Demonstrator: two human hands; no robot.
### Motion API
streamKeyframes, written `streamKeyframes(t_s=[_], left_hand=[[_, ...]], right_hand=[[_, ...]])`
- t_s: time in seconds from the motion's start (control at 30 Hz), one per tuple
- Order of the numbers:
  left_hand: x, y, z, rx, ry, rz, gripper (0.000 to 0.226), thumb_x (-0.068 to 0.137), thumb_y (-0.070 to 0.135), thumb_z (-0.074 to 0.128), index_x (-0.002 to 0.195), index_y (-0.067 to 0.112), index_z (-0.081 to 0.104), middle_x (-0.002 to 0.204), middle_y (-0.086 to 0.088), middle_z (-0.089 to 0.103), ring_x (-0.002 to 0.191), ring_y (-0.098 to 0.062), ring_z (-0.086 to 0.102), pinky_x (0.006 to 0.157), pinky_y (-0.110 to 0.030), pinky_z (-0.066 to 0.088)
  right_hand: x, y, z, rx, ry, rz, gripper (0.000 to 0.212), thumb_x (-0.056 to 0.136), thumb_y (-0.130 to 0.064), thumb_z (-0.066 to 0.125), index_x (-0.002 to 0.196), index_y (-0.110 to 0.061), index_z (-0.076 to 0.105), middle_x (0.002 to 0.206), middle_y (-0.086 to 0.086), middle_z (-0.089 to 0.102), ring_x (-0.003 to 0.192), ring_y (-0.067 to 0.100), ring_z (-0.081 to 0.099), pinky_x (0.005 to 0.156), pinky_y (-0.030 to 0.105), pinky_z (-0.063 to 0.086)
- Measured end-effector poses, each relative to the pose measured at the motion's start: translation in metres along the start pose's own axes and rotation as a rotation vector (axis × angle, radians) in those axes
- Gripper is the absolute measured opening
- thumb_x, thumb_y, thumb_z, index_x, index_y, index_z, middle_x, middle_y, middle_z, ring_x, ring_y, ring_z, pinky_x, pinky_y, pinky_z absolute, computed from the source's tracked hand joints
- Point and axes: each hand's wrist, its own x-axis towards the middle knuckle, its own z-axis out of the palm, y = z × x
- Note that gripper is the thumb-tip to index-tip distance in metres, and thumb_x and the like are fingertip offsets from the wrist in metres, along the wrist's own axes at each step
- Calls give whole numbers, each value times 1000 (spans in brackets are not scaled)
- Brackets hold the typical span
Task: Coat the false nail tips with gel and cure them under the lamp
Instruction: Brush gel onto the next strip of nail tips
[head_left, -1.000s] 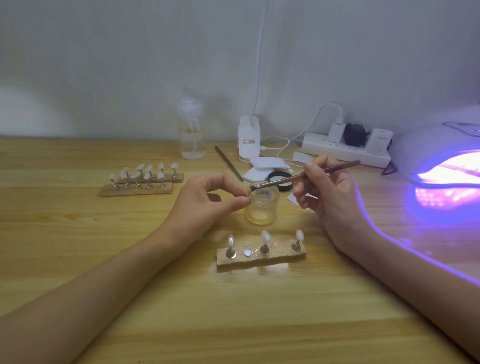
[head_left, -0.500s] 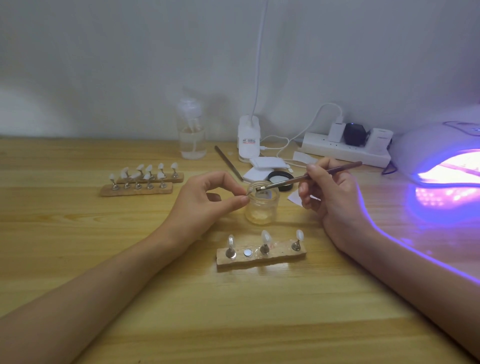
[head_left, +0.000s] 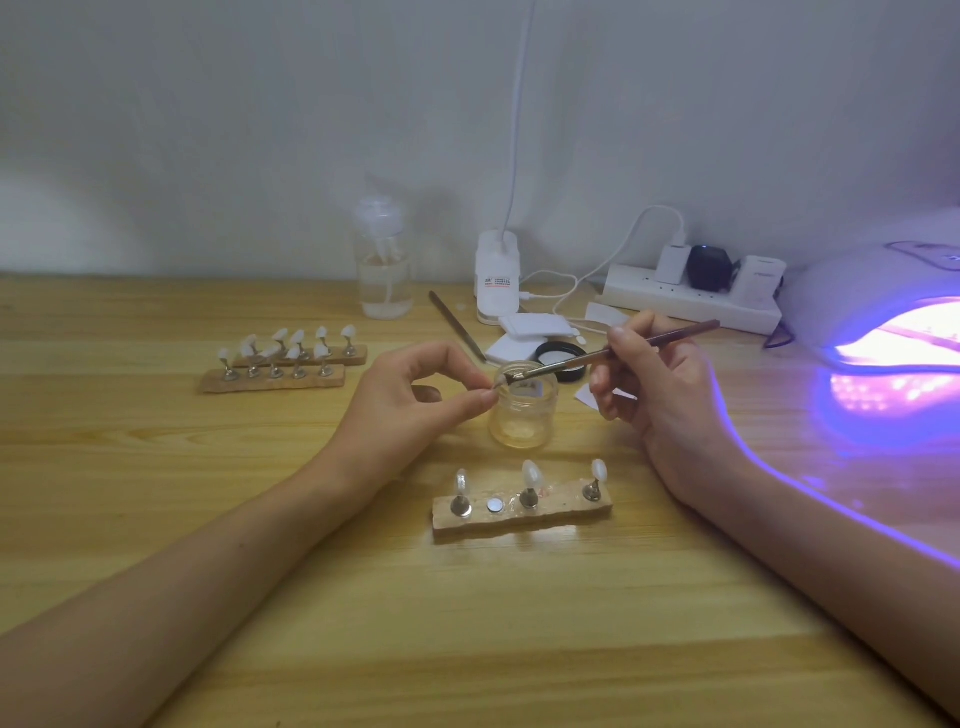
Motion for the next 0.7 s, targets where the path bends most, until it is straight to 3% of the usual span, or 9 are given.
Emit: streamKeyframes(t_s=[0.13, 0.33, 0.53, 0.7], left_hand=[[0, 0, 0, -11, -2, 6, 13, 81, 14, 79, 76, 19, 69, 89, 5, 72, 51, 5, 48, 57, -9, 38], [1, 0, 0, -9, 1, 4, 14, 81, 16, 79, 74, 21, 69, 89, 6, 72, 52, 5, 48, 58, -9, 38], [1, -1, 0, -13, 1, 2, 14, 81, 15, 79, 75, 20, 68, 89, 7, 72, 50, 4, 46, 57, -9, 38], [1, -1, 0, -21, -8, 8, 13, 82, 14, 79, 75, 19, 68, 90, 3, 71, 47, 0, 38, 54, -8, 36]], right_hand=[[1, -1, -1, 46, 38, 14, 32, 99, -19, 56, 68, -27, 57, 58, 0, 60, 52, 12, 55, 47, 20, 43], [0, -1, 0, -1, 46, 29, 25, 99, -19, 57, 74, -20, 52, 57, 2, 59, 52, 12, 55, 47, 20, 43], [0, -1, 0, 27, -17, -1, 23, 94, -26, 60, 71, -25, 56, 60, 2, 61, 54, 14, 56, 49, 21, 45], [0, -2, -1, 39, 45, 25, 34, 99, -19, 56, 66, -28, 57, 57, 0, 59, 51, 11, 54, 47, 20, 44]])
